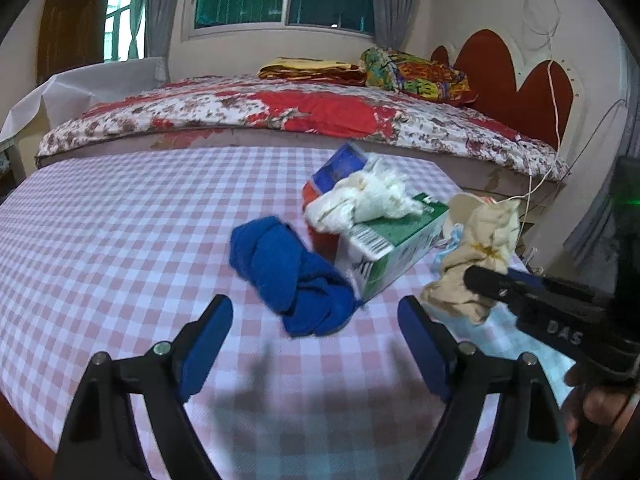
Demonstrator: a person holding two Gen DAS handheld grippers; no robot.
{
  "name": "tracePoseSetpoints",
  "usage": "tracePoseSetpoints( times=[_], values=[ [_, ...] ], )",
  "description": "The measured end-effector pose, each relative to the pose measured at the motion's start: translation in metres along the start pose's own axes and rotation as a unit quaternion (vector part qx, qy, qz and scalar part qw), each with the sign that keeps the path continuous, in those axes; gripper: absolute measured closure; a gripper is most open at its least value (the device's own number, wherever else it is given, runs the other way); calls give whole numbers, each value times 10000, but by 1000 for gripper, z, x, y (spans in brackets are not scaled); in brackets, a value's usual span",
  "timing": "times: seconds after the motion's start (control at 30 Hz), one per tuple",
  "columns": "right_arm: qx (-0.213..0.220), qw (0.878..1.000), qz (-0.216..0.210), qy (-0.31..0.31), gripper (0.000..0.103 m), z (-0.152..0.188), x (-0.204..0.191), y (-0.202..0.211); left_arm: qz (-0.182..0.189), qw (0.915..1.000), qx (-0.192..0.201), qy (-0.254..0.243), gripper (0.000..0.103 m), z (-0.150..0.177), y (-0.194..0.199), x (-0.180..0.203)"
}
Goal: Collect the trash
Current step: 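Grasp the beige wrapped bundle with the right tool while the left tool grasps the white tissues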
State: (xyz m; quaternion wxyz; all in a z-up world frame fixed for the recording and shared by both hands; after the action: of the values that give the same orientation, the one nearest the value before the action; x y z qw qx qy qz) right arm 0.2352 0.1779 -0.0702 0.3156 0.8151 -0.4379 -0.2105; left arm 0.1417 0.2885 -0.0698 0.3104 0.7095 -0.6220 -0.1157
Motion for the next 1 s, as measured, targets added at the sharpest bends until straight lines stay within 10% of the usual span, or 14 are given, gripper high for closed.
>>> tracePoseSetpoints(
  times=[0.6,1.0],
  values=[
    [281,9989,269,252,74,-44,12,-13,297,9991,-192,-247,20,-46,-61,4],
    [327,9987,239,293,74,-42,12,-12,657,9976,-169,-125,63,-46,-61,8]
  ],
)
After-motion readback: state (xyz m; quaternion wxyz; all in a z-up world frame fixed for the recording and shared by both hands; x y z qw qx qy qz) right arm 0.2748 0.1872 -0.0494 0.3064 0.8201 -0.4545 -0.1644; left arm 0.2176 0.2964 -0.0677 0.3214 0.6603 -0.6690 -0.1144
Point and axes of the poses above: each gripper's, at about its wrist camera, not at the fingertips, and y roughly against the way its jaws point, x to its right, z to its underside, the point moved 6 cm from there along -y, roughly the way its jaws point, and after that the axes turned 10 degrees about z, right-handed, at the moved point
